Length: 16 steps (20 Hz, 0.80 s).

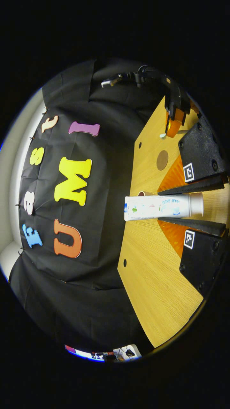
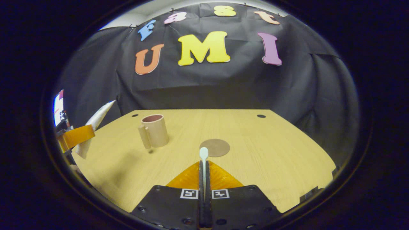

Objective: Put the toothbrush and toothpaste on the desktop into the cup, then pick up the cup and place it on the coaster on the desktop.

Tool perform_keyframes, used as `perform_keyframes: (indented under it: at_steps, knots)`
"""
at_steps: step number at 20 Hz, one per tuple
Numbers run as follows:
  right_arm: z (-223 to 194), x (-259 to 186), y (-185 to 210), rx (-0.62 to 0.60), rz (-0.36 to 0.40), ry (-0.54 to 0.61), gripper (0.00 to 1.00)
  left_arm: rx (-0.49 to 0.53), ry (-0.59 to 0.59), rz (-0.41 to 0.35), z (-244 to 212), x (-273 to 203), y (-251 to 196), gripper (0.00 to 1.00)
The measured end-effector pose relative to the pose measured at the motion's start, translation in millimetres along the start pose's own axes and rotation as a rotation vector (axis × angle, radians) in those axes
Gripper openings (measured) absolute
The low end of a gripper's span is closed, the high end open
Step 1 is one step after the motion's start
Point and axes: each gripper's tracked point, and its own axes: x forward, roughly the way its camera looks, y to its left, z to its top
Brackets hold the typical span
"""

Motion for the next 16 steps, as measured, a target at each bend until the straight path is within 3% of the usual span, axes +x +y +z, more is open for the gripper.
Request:
perform_keyframes:
  at_steps: [5,12,15,16]
  knots:
    - [36.1,-34.7,8.6,-0.030,0.025,-0.128,0.01,0.004,-0.056,0.004,31.6,31.6,7.6,0.40]
    - [50.2,-52.0,-0.4,-0.022,0.032,-0.186,0.00,0.054,-0.195,-0.106,90.6,101.6,-20.9,0.40]
    - [51.7,-55.3,-9.8,-0.011,0.024,-0.190,0.00,0.035,-0.197,-0.155,99.9,119.4,-38.1,0.36]
    - [52.8,-55.7,-11.9,-0.009,0.021,-0.194,0.00,0.024,-0.195,-0.165,101.6,124.3,-41.3,0.40]
